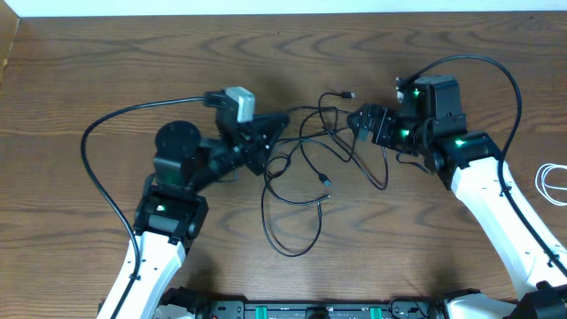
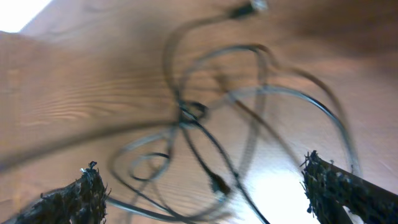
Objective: Untangle cables
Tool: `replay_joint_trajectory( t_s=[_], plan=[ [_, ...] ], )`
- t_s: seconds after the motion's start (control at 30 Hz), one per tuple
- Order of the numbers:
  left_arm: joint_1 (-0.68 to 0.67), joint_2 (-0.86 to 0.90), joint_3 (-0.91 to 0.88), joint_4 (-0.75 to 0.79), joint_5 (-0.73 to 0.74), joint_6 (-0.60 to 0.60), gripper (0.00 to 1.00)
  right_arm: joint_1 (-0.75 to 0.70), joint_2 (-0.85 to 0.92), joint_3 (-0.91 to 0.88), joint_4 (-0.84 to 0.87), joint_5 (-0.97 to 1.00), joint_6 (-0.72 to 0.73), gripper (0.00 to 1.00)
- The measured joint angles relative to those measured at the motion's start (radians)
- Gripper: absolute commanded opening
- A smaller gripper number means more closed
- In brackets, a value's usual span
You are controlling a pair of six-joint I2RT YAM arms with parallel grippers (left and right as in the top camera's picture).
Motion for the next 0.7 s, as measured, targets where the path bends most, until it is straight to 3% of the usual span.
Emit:
replay_joint_trajectory(
  t_s=[0.17, 0.37, 0.7],
  plan=[
    [0.038, 0.000, 0.000, 0.000, -0.018, -0.087, 0.08, 0.000, 0.000, 0.000, -0.104, 0.055, -0.001, 0.99],
    [0.039, 0.000, 0.000, 0.003, -0.011, -0.126, 0.08, 0.010, 0.007, -0.001, -0.115, 0.061, -0.002, 0.99],
    [0.039, 0.000, 0.000, 0.023, 0.054, -0.143, 0.08, 0.094, 0.190, -0.002, 0.123, 0.045, -0.004, 0.99]
  ],
)
